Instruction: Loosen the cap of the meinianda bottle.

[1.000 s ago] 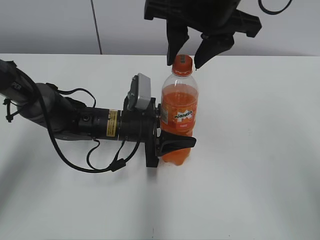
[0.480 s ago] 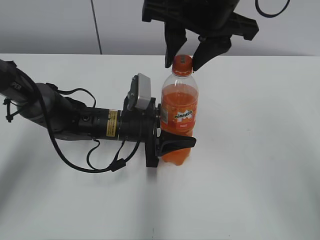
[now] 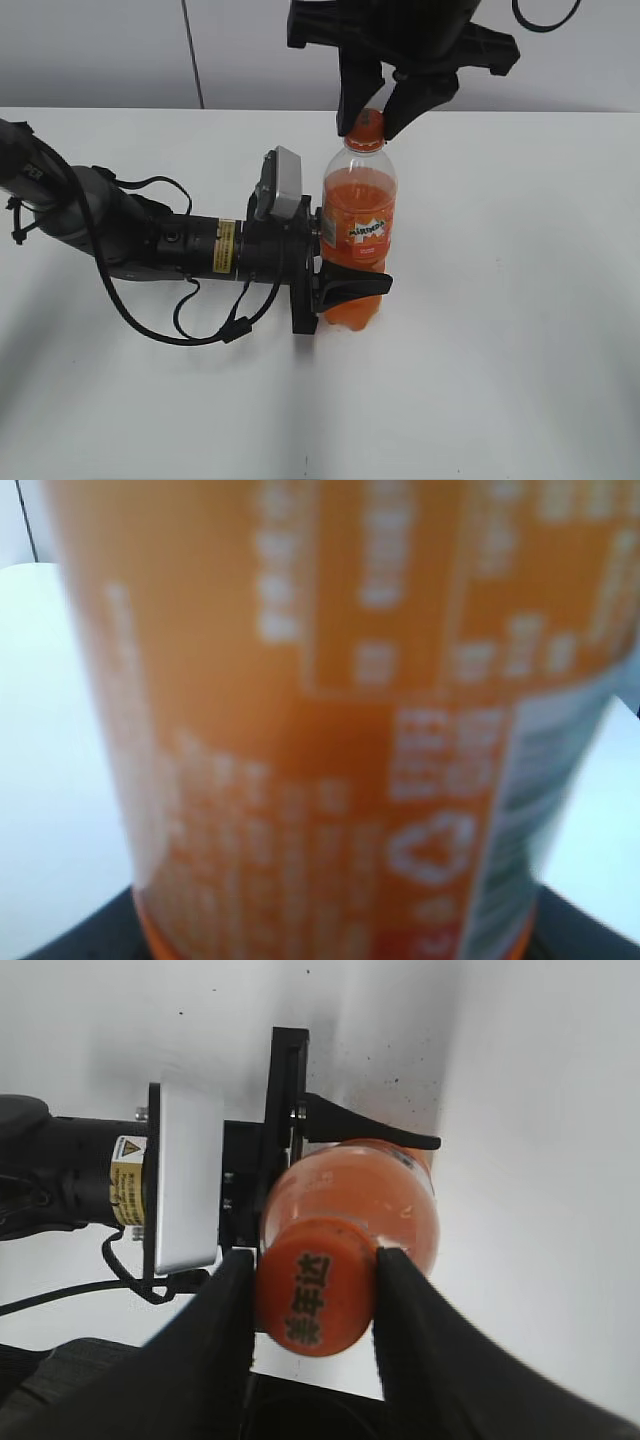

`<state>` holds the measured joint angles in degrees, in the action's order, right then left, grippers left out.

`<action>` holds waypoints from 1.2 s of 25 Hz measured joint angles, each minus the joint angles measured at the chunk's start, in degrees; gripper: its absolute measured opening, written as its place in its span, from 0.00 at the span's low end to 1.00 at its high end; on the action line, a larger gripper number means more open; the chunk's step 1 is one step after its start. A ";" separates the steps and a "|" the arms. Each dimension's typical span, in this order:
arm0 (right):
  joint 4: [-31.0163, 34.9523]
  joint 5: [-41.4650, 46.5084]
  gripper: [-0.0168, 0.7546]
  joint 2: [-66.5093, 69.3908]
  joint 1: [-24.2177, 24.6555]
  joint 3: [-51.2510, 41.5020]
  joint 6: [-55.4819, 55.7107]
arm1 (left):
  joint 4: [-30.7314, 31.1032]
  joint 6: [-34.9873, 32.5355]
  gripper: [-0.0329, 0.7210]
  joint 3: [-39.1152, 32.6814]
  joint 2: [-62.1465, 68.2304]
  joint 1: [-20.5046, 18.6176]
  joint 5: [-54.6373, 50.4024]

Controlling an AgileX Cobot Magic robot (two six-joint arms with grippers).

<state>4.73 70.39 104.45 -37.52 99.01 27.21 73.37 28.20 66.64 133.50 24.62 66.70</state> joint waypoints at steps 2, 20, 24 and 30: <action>-0.02 0.00 0.38 0.00 0.00 0.00 -2.00 | 0.00 0.00 0.55 0.00 0.00 0.00 0.00; 2.94 -0.11 0.37 0.00 0.06 0.00 -54.72 | 0.90 -0.23 0.55 0.00 0.00 -0.17 0.39; 3.84 -0.06 0.37 0.00 0.06 0.00 -63.62 | 1.27 -0.47 0.55 0.00 0.00 -0.30 0.63; 4.15 0.04 0.37 0.00 0.06 0.00 -78.99 | 1.45 -0.69 0.55 0.00 0.00 -0.35 0.75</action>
<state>8.88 70.43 104.45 -37.46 99.01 -51.78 74.82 27.51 66.64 133.50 24.27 67.45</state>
